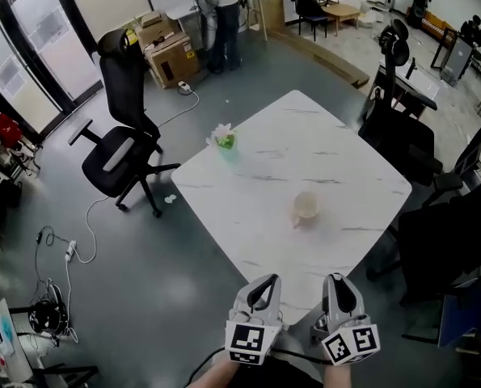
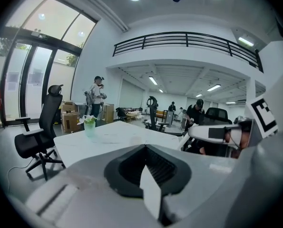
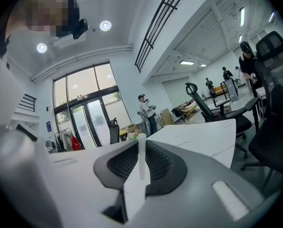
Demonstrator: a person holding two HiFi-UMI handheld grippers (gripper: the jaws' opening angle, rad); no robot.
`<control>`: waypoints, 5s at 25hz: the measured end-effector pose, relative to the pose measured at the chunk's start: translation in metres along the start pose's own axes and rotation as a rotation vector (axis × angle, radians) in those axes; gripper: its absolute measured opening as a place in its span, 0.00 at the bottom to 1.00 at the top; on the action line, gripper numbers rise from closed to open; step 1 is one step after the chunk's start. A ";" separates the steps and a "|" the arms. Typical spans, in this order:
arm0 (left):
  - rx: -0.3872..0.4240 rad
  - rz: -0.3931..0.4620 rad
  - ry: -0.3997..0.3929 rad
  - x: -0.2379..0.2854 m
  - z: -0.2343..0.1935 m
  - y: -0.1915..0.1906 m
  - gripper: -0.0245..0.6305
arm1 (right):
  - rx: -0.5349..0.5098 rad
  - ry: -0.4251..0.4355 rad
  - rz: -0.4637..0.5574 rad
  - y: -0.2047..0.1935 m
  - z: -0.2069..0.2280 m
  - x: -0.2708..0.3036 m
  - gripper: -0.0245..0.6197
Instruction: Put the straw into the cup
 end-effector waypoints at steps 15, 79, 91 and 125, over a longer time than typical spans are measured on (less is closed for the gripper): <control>-0.037 -0.047 -0.081 0.081 -0.068 0.019 0.04 | -0.042 -0.080 -0.015 0.024 -0.003 0.104 0.11; -0.029 -0.153 -0.208 0.151 -0.121 0.024 0.04 | -0.180 -0.219 -0.118 -0.008 0.019 0.205 0.22; 0.041 -0.060 -0.180 0.133 -0.090 0.060 0.04 | -0.116 -0.198 -0.006 0.030 0.022 0.144 0.11; 0.114 0.221 0.037 0.053 -0.024 0.096 0.04 | -0.142 0.100 0.135 0.079 -0.021 0.069 0.02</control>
Point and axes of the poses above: the fingertips, and each gripper's own axes: x forward along the fingers, z to its right, y out of its top, the point moved 10 cm from there along -x, backward along the fingers, and after that the axes turned 15 degrees about -y, right-handed, at the moved point
